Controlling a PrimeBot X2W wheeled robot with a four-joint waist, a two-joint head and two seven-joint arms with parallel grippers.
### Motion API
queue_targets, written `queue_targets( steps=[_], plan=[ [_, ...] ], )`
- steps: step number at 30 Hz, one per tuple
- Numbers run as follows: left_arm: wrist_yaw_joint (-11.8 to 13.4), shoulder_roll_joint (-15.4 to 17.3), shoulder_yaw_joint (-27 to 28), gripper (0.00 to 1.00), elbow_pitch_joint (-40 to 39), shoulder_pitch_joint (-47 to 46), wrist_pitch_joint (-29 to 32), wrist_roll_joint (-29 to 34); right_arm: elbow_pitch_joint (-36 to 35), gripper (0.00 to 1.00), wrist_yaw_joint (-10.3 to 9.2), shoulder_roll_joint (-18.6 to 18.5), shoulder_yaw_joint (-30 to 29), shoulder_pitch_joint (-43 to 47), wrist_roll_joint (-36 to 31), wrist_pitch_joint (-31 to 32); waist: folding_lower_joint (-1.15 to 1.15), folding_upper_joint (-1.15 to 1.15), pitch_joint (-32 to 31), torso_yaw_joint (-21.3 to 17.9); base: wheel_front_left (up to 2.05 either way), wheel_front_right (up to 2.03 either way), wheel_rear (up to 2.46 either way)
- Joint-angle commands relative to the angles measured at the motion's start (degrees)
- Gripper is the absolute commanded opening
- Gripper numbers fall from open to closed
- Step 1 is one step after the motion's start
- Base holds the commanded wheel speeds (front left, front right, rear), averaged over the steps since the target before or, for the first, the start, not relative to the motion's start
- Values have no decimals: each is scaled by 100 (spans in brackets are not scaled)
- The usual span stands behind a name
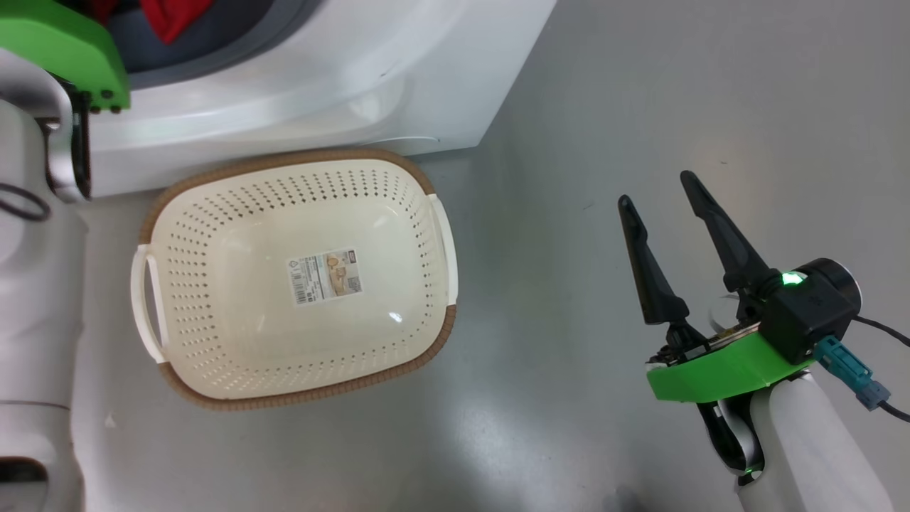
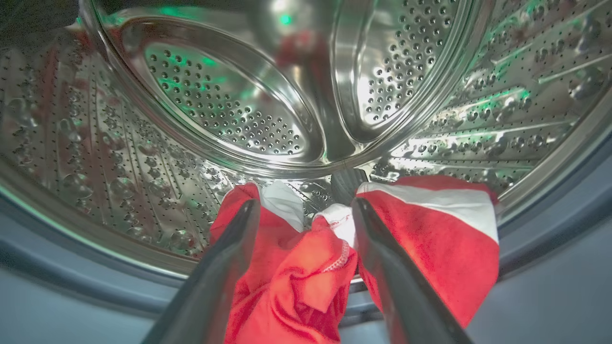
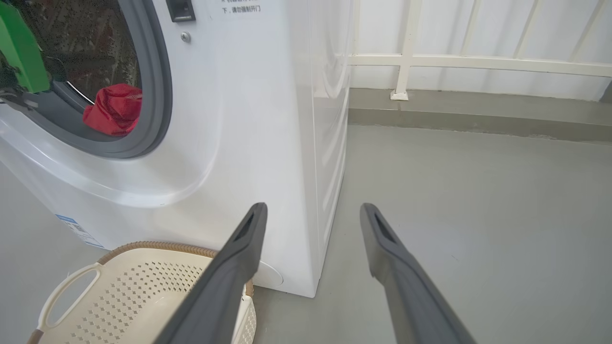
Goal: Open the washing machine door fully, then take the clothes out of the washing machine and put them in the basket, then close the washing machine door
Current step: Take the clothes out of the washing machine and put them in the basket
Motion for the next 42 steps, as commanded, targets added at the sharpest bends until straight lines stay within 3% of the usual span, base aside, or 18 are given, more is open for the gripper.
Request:
queue_targets(
  steps=[1, 15, 24, 25, 26, 27, 42],
  plan=[
    [60, 314, 23, 100, -58, -99, 40, 117, -116, 100, 28, -3, 148, -25, 98, -36, 0, 0, 27, -35, 0, 0, 0],
    [207, 689, -373, 100, 1181, -512, 794, 455, -57, 100, 28, -3, 439, -111, 272, -36, 0, 0, 175, -248, 0, 0, 0],
    [206, 775, -472, 100, 1539, -677, 868, 438, -30, 100, 28, -3, 536, -136, 333, -36, 0, 0, 227, -345, 0, 0, 0],
    [191, 775, -481, 82, 1584, -695, 902, 428, -28, 100, 28, -3, 532, -140, 337, -36, 0, 0, 229, -347, 0, 0, 0],
    [187, 775, -485, 48, 1609, -715, 902, 418, -29, 100, 28, -3, 525, -144, 342, -36, 0, 0, 233, -347, 0, 0, 0],
    [194, 773, -509, 0, 1625, -730, 882, 427, -30, 100, 28, -3, 516, -147, 347, -36, 0, 0, 234, -342, 0, 0, 0],
    [187, 524, -145, 0, 1518, -594, -223, -182, 13, 100, 28, -3, 467, -121, 360, -36, 0, 0, 98, -149, 0, 0, 0]
  ],
)
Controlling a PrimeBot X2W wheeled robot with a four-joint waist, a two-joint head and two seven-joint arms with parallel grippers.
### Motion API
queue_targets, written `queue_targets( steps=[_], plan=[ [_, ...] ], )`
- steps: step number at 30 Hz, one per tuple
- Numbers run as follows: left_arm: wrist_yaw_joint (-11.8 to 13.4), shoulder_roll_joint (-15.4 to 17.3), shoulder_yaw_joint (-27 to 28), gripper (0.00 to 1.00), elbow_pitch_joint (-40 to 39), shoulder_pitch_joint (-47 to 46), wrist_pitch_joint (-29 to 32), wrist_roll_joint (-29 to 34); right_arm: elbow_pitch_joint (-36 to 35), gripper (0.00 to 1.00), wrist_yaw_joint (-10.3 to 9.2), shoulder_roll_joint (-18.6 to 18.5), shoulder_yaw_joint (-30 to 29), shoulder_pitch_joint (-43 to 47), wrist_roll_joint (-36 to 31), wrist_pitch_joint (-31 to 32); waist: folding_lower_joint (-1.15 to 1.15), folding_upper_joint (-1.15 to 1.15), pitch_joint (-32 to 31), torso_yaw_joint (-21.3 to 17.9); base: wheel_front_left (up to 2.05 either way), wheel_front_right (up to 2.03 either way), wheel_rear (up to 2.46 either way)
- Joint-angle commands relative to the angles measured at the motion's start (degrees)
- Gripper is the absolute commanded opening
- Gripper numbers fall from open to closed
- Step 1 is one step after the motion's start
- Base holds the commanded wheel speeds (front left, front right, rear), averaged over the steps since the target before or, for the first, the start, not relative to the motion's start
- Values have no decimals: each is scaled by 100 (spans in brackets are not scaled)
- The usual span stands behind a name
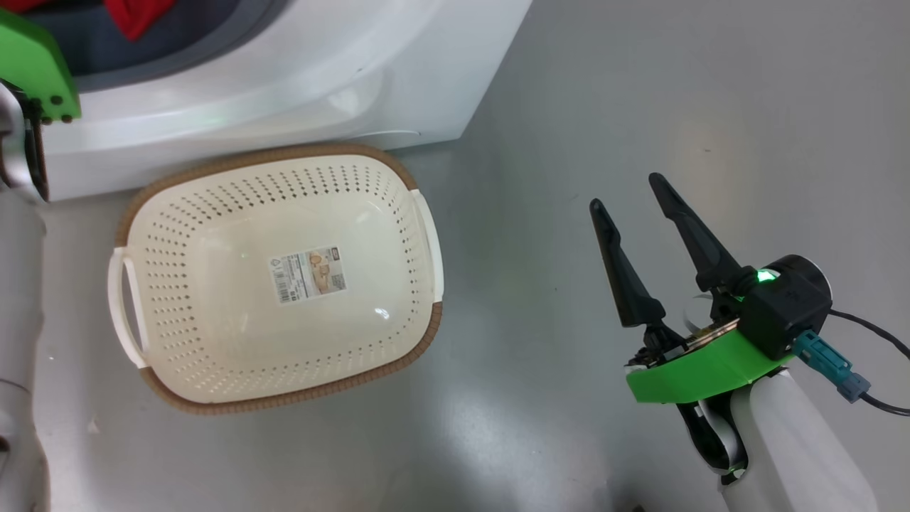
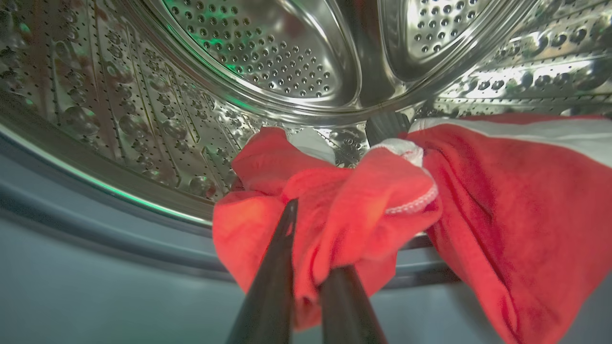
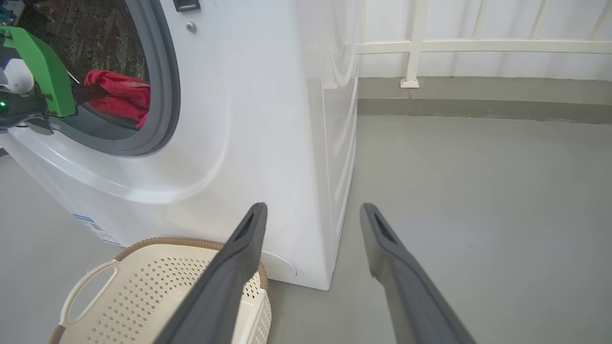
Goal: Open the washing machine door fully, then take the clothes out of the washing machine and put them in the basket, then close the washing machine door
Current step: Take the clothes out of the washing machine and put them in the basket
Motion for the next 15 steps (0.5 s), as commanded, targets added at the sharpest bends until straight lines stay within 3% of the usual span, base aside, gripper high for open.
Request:
queue_targets(
  steps=[1, 15],
  plan=[
    [-5, 224, 143, 0, -168, 106, -138, -105, -102, 100, 28, 0, 82, 36, 52, -36, 0, 0, -56, 45, 0, 0, 0],
    [-545, -82, 831, 0, -1297, 1261, -531, -972, -78, 100, 28, 0, -49, 233, 29, -36, 0, 0, -591, 261, 0, 0, 0]
  ],
)
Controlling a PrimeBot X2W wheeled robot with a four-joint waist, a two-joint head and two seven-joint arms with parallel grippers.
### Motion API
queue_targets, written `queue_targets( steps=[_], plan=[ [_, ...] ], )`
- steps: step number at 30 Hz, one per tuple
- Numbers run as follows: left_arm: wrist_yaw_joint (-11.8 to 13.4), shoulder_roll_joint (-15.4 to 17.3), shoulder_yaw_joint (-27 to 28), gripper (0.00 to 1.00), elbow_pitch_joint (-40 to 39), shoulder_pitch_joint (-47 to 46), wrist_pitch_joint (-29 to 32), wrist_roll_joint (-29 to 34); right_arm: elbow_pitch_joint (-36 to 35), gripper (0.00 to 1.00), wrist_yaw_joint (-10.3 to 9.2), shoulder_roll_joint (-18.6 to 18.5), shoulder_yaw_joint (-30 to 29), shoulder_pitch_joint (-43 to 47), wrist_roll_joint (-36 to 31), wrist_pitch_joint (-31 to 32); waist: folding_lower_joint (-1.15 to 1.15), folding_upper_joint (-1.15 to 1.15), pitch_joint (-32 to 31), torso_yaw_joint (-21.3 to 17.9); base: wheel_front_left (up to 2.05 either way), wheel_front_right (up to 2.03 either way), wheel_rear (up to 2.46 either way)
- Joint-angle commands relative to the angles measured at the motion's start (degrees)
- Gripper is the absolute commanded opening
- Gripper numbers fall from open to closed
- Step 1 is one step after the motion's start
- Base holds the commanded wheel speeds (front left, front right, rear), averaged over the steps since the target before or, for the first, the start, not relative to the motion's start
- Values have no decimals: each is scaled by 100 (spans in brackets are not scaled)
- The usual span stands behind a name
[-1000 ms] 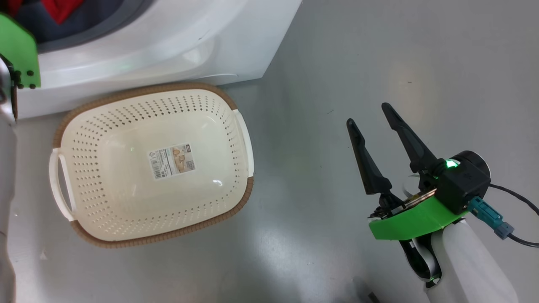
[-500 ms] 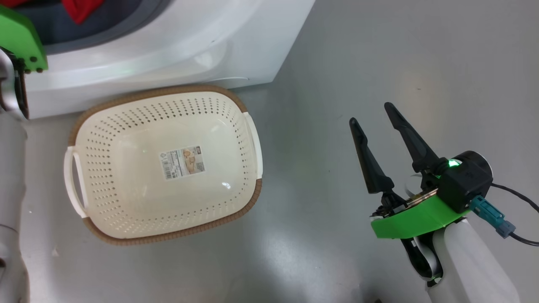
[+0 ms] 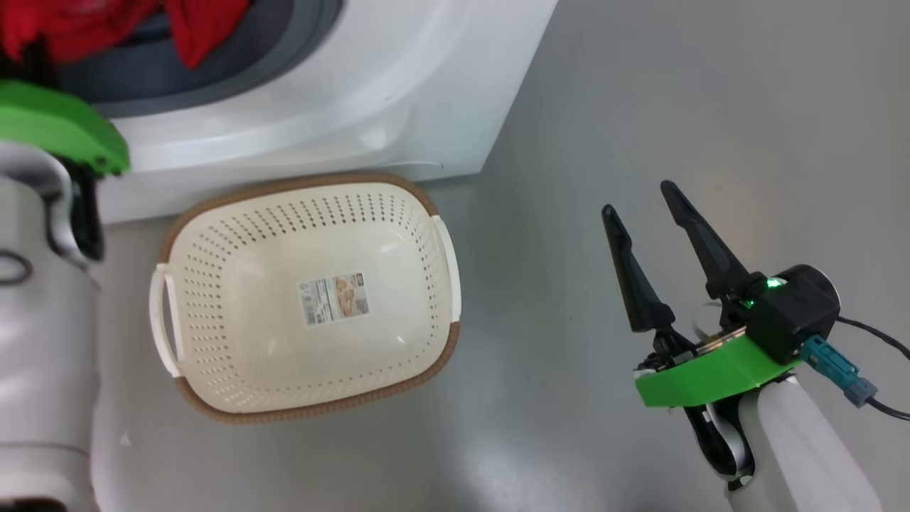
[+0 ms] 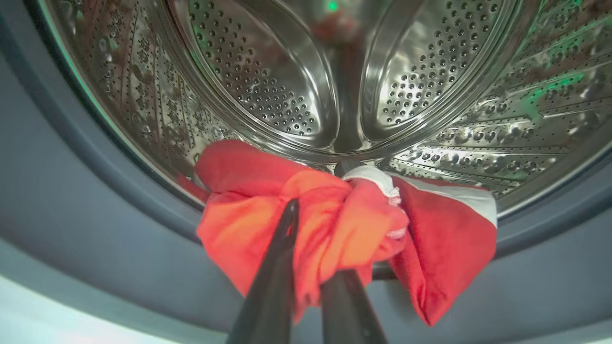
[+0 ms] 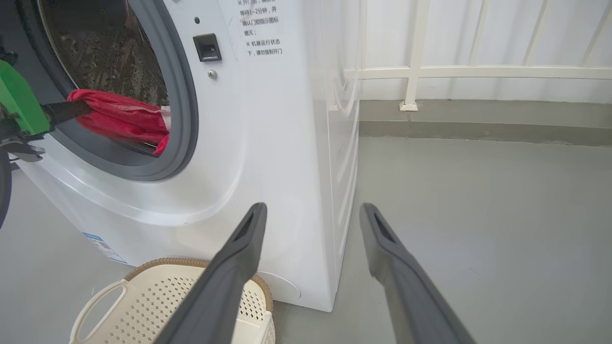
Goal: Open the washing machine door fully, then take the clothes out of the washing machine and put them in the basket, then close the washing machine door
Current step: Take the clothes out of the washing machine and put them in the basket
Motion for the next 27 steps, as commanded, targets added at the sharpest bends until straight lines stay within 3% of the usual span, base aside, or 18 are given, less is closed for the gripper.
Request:
queue_targets(
  steps=[1, 16, 27],
  plan=[
    [-50, 197, 131, 0, -281, 256, -66, -62, -110, 100, 28, 3, 67, 166, 19, -36, 0, 0, -188, 77, 0, 0, 0],
    [-319, -280, 468, 0, -2382, 2237, -68, -185, -104, 100, 28, 3, -91, 567, -15, -36, 0, 0, -1125, 271, 0, 0, 0],
    [-289, -519, 403, 0, -3723, 3677, -68, -34, -55, 100, 28, 3, -214, 905, 57, -36, 0, 0, -1730, 287, 0, 0, 0]
  ],
)
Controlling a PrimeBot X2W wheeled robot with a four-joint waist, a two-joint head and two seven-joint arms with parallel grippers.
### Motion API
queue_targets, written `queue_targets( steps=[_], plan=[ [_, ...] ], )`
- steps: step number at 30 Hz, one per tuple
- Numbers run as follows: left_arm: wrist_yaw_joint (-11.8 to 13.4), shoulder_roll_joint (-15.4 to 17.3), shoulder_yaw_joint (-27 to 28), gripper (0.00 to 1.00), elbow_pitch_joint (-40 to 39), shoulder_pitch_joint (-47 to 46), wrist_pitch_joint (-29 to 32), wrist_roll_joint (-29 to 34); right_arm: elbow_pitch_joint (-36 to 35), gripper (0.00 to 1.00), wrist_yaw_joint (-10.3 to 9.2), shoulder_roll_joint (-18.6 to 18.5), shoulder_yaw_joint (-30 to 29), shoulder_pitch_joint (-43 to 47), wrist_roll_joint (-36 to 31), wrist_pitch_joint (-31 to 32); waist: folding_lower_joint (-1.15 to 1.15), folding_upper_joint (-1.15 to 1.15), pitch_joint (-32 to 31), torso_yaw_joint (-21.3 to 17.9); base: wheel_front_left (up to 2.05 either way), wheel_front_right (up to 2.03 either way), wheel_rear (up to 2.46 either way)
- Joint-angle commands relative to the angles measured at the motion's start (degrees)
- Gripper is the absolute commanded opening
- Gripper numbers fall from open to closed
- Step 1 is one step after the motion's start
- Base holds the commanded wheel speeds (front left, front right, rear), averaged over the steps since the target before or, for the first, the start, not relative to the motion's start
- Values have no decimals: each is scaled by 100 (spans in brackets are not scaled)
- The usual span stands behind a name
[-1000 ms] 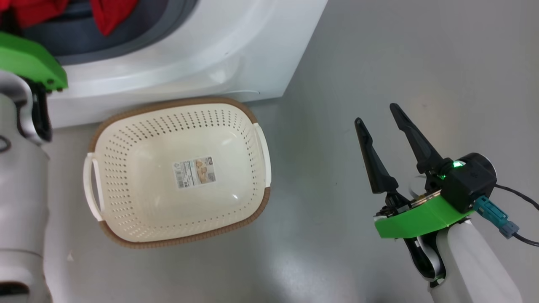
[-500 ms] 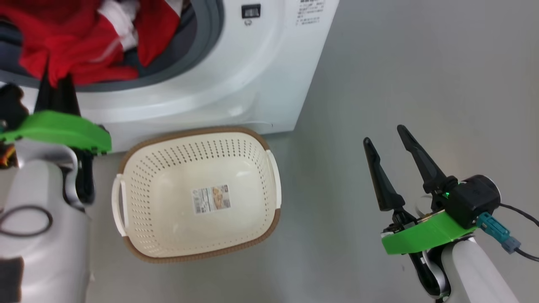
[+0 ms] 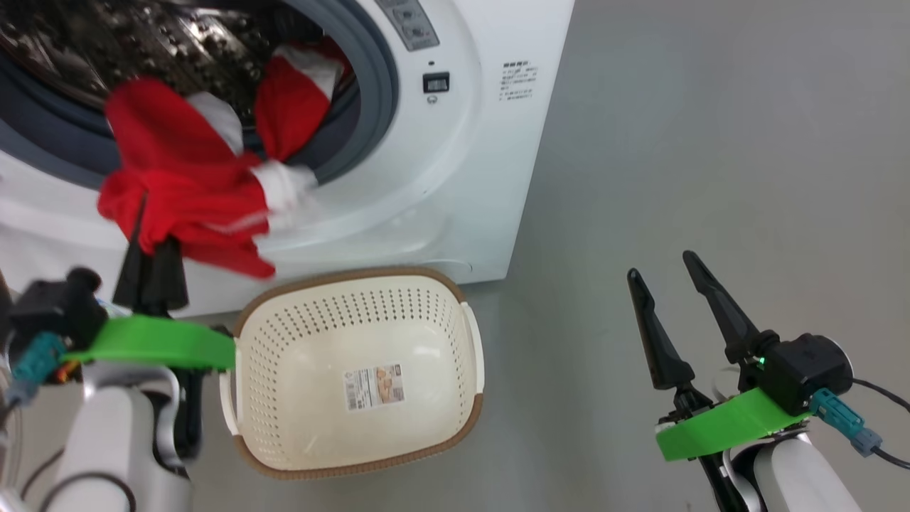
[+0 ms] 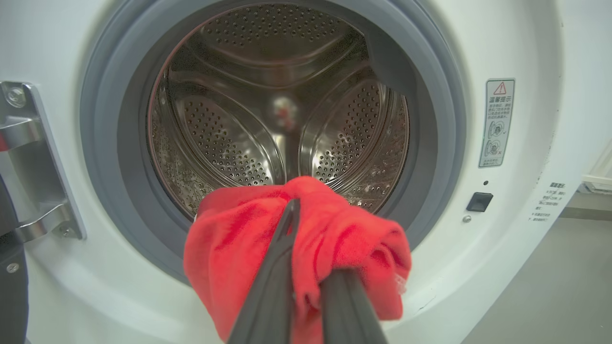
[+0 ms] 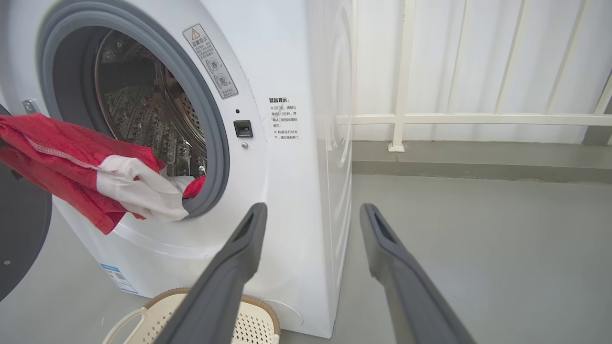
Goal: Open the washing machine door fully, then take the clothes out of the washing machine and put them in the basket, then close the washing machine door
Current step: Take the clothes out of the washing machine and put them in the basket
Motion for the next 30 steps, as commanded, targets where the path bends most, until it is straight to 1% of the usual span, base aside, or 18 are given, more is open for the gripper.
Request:
queue_targets(
  steps=[1, 11, 18, 24, 30],
  plan=[
    [51, 114, 122, 0, -311, 186, -52, 73, -122, 100, 28, 0, 103, 67, 61, -36, 0, 0, -175, 7, 0, 0, 0],
    [116, -30, -52, 0, -948, 919, -52, 110, -161, 100, 28, 0, 20, 218, 66, -36, 0, 0, -389, 18, 0, 0, 0],
    [277, -107, -212, 0, -1451, 1338, 65, 105, -165, 100, 28, 0, 11, 297, 78, -36, 0, 0, -514, 2, 0, 0, 0],
    [352, -155, -341, 0, -1879, 1612, 226, -12, -158, 100, 28, 0, 2, 337, 79, -36, 0, 0, -523, -13, 0, 0, 0],
    [392, -178, -488, 0, -1807, 1648, 323, -62, -157, 100, 28, 0, 25, 308, 60, -36, 0, 0, -431, -23, 0, 0, 0]
  ],
)
